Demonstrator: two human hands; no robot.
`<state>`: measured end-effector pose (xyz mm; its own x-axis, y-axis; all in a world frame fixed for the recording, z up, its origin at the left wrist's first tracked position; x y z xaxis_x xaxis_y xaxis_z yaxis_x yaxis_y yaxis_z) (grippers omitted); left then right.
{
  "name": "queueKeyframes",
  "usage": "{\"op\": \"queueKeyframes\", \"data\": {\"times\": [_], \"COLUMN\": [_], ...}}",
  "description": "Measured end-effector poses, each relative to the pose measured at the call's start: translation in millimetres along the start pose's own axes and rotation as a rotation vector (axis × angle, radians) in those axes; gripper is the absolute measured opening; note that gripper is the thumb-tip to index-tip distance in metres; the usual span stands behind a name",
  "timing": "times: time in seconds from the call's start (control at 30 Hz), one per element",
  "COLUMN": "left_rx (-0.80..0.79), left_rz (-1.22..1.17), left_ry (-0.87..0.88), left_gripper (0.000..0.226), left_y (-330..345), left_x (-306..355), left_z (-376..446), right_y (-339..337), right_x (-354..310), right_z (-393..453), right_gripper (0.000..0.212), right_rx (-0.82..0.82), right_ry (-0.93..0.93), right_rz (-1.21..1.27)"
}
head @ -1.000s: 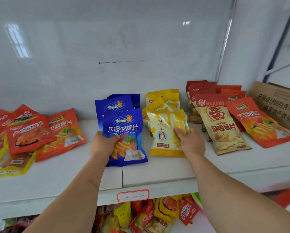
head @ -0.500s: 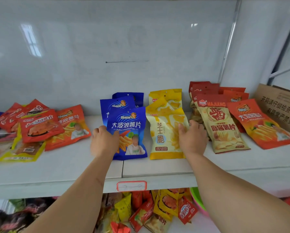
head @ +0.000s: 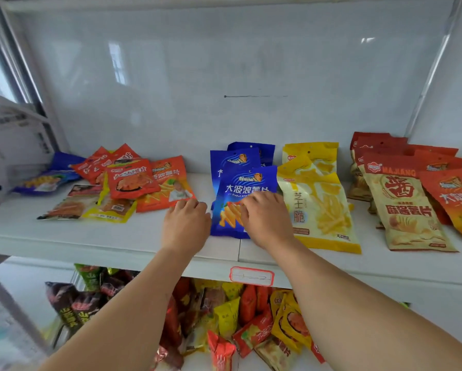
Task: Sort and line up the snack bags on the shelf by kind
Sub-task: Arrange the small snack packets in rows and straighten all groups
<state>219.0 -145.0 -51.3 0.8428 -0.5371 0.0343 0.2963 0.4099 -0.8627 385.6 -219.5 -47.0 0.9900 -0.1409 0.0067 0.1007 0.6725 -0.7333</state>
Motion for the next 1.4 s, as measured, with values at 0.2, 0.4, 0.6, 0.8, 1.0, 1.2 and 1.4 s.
{"op": "queueKeyframes", "data": {"times": [0.2, 0.4, 0.6, 0.8, 1.0, 1.2, 1.4], "left_rx": [-0.011, 0.045, 0.034, -0.078, -0.140, -0.230, -0.294], "left_rz": [0.053, 0.037, -0.091, -0.177, -0.202, -0.185, -0.146], "left_ry": [0.010, 0.006, -0.005, -0.116, -0.079, -0.084, -0.085], "left_gripper": [0.031, 0.005, 0.020, 0.042, 0.054, 0.057, 0.058], "left_y": [-12.8, -12.7, -5.5, 10.1, 31.6, 50.4, 61.1], "left_x": [-63.8, -144.3, -198.0, -221.8, -222.0, -223.4, -243.9], "left_z": [-0.2, 10.1, 25.0, 53.2, 93.0, 128.1, 145.0], "right_y": [16.6, 47.8, 73.9, 100.1, 129.6, 153.8, 170.2], "right_x": [-72.9, -134.6, -172.9, -178.6, -160.3, -139.3, -145.7], "right_z": [28.8, 65.4, 94.4, 116.4, 143.8, 171.9, 189.2], "right_gripper": [0.024, 0.024, 0.030, 0.030, 0.043, 0.060, 0.064], "right_rx": [-0.086, -0.114, -0.158, -0.192, -0.260, -0.417, -0.429], "right_ry": [-0.016, 0.060, 0.211, 0.364, 0.552, 0.767, 0.841], "right_rz": [0.053, 0.067, 0.113, 0.130, 0.173, 0.316, 0.452]}}
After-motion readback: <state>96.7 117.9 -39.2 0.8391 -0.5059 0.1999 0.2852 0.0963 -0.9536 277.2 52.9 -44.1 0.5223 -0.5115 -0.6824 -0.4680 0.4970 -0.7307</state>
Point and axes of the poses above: each hand's wrist, its own z-axis towards the middle knuckle, its own y-axis out of the palm, x = y × z, the point moved 2 cm from there along z, towards the middle knuckle
